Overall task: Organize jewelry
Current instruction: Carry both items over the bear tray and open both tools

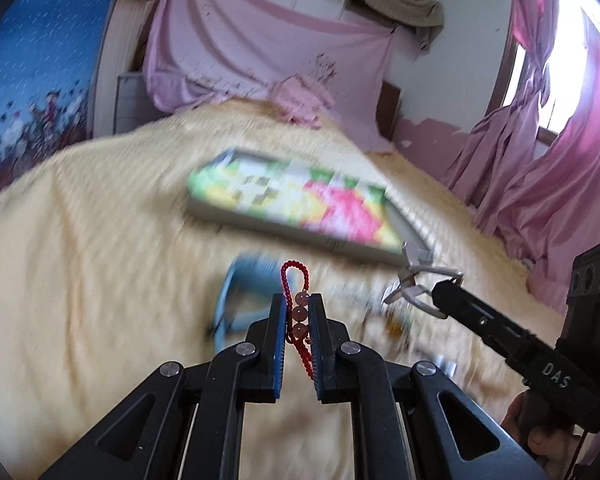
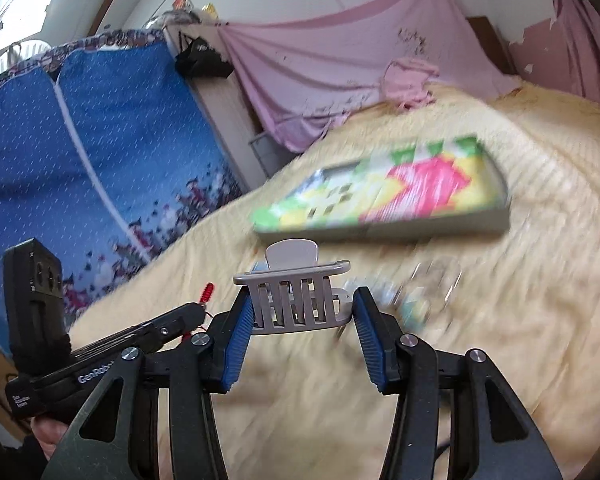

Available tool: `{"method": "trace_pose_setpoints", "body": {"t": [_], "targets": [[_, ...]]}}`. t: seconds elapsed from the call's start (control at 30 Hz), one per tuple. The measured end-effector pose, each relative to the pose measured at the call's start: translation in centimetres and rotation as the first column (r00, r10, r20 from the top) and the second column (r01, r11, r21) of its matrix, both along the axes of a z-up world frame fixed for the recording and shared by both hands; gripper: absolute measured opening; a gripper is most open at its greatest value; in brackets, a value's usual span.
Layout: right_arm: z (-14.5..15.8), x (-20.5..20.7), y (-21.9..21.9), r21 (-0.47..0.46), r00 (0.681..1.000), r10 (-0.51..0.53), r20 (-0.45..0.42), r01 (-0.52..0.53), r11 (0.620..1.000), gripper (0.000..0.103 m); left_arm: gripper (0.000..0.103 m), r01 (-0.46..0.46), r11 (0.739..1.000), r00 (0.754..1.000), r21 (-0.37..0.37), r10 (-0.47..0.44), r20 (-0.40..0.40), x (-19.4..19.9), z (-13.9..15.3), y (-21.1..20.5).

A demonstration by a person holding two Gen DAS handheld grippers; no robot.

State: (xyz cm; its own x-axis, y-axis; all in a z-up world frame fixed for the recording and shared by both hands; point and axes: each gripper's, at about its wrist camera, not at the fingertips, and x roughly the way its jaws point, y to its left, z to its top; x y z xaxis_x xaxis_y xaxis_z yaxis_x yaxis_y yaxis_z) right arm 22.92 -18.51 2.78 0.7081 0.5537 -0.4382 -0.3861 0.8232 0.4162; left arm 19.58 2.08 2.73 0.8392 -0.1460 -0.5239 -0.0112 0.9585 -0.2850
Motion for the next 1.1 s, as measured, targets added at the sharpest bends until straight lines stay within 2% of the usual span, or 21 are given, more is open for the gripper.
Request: {"method": "trace_pose_setpoints", "body": {"t": [0.17, 0.3, 0.43, 0.57, 0.7, 0.83, 0.87, 0.93, 1.0, 1.07, 1.1], "targets": [[1.2, 6.5, -1.4, -0.056, 0.997, -0.073, -0.006, 0.072, 0.996, 0.045, 0.011, 0.041, 0.999, 0.999, -0.031, -0.041, 0.023, 7.1, 1.4, -0.6], [0.0, 12.2, -1.8, -0.091, 0.991, -0.117, -0.069, 0.111, 0.99, 0.045, 0.011, 0.071, 0.997, 0.997, -0.026, -0.072, -0.038, 13.9, 0.3, -1.2], [-1.7, 16.0, -1.8, -0.115, 0.98, -0.148, -0.136, 0.133, 0.984, 0.045, 0.011, 0.091, 0.995, 0.99, -0.034, -0.094, -0.105, 18.2, -1.2, -1.7], [-3.2, 17.1, -1.2, -0.148, 0.975, -0.148, -0.167, 0.124, 0.981, 0.045, 0.011, 0.097, 0.995, 0.978, -0.008, -0.097, -0.184, 20.5, -2.8, -2.0], [-3.7, 17.4, -1.0, -0.174, 0.976, -0.144, -0.162, 0.116, 0.978, 0.046, 0.011, 0.113, 0.994, 0.965, -0.006, -0.111, -0.239, 21.5, -4.0, -2.6], [-3.6, 17.2, -1.2, -0.182, 0.975, -0.141, -0.173, 0.109, 0.977, 0.047, 0.011, 0.118, 0.993, 0.961, 0.004, -0.113, -0.251, 21.1, -4.6, -3.0], [-3.6, 17.2, -1.4, -0.179, 0.975, -0.142, -0.172, 0.111, 0.978, 0.047, 0.013, 0.119, 0.993, 0.963, 0.01, -0.113, -0.246, 21.1, -4.7, -2.9], [-3.5, 16.7, -2.1, -0.171, 0.976, -0.15, -0.157, 0.123, 0.977, 0.061, 0.025, 0.111, 0.994, 0.967, 0.014, -0.104, -0.234, 20.6, -4.5, -3.0], [-3.3, 16.1, -2.6, -0.162, 0.979, -0.147, -0.141, 0.124, 0.979, 0.063, 0.054, 0.092, 0.996, 0.975, 0.006, -0.089, -0.203, 19.9, -4.3, -2.9], [-2.9, 15.4, -3.2, -0.154, 0.981, -0.15, -0.121, 0.131, 0.979, 0.063, 0.063, 0.049, 0.999, 0.985, 0.004, -0.047, -0.163, 18.9, -3.8, -2.7], [-2.7, 14.9, -3.5, -0.15, 0.983, -0.151, -0.108, 0.134, 0.98, 0.063, 0.064, 0.041, 0.999, 0.988, -0.006, -0.041, -0.149, 18.4, -3.6, -2.6]]}}
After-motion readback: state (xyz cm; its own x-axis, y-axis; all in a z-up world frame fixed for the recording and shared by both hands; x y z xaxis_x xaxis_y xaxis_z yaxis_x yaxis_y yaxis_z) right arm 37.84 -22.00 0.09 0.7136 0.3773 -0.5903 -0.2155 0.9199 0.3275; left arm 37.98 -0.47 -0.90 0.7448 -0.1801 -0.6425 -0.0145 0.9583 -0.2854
